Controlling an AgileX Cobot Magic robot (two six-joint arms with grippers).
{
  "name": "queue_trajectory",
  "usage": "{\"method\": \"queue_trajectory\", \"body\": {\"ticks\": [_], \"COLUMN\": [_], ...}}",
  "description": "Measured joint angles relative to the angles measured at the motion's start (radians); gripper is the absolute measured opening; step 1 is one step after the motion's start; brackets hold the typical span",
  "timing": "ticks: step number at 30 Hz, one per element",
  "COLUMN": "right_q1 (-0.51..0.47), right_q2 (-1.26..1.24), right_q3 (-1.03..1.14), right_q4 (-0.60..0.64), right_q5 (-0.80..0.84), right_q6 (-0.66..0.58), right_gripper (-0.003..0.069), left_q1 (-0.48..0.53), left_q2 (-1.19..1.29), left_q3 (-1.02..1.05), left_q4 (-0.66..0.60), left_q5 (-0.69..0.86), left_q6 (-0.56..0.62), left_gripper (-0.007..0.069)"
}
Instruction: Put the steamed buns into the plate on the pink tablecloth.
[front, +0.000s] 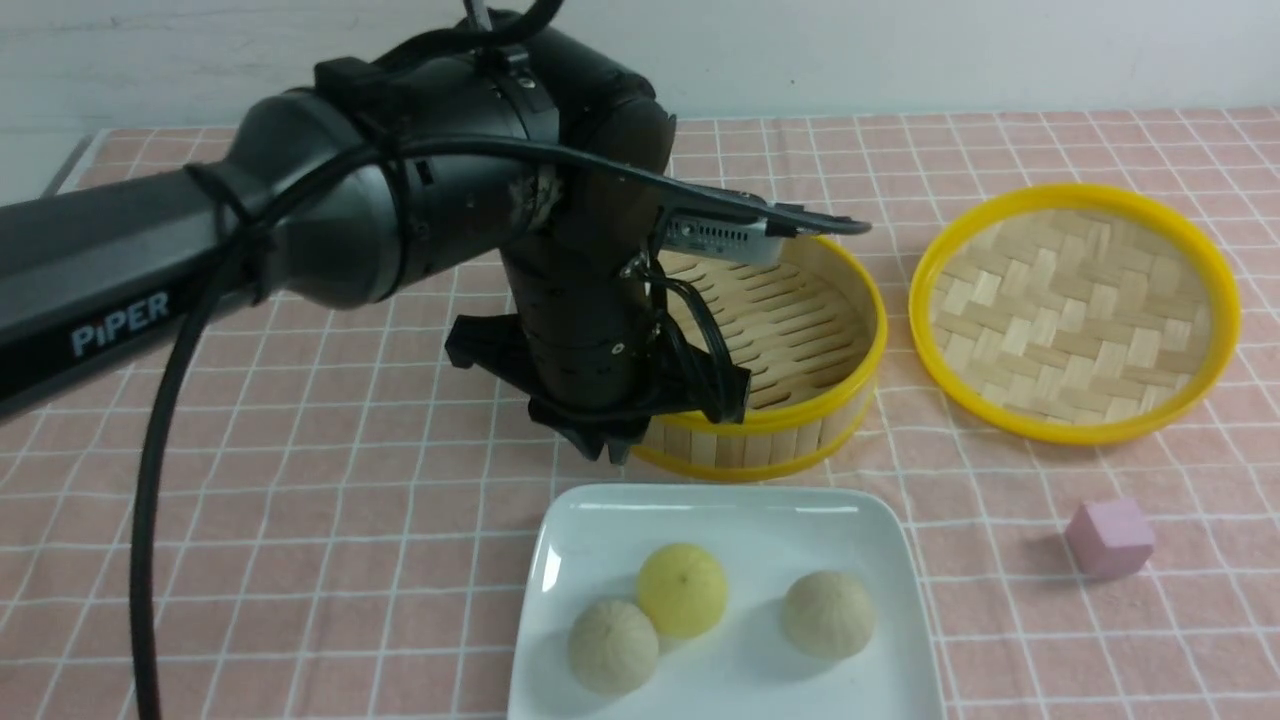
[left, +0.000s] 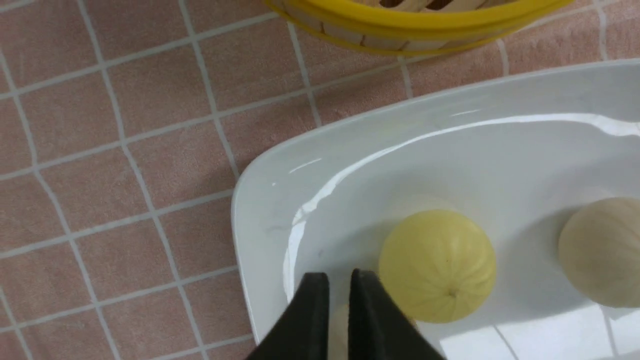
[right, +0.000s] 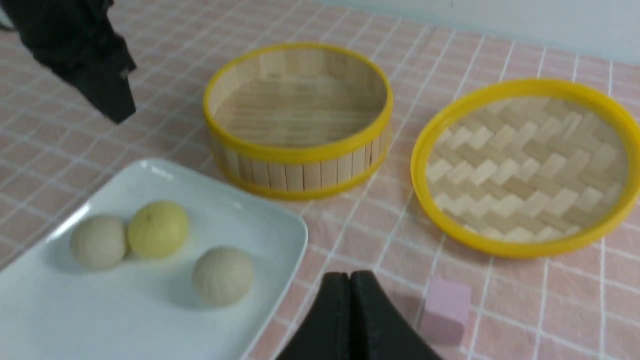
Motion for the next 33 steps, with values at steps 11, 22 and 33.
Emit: {"method": "queue_trajectory", "body": {"ticks": [11, 22, 33], "right_q1": [0.0, 0.0, -0.072], "right_q2": [0.003, 0.003, -0.097], "right_q3": [0.167, 0.169, 0.312], "right_q4": [0.008, 0.008, 0.012], "right_q5": [-0.295, -0.295, -0.333], "right_q6": [0.001, 0.001, 0.001], "right_gripper": [-0.0008, -0.0005, 0.0], "left_q1": [0.0, 0.0, 0.0], "left_q2": [0.001, 0.001, 0.002], "left_q3": [0.0, 0.0, 0.0], "left_q4": [0.006, 0.012, 0.05], "left_q5": [0.0, 0.0, -0.041], "left_q6": [0.0, 0.0, -0.001], "left_gripper": [0.0021, 0.0025, 0.0039]}}
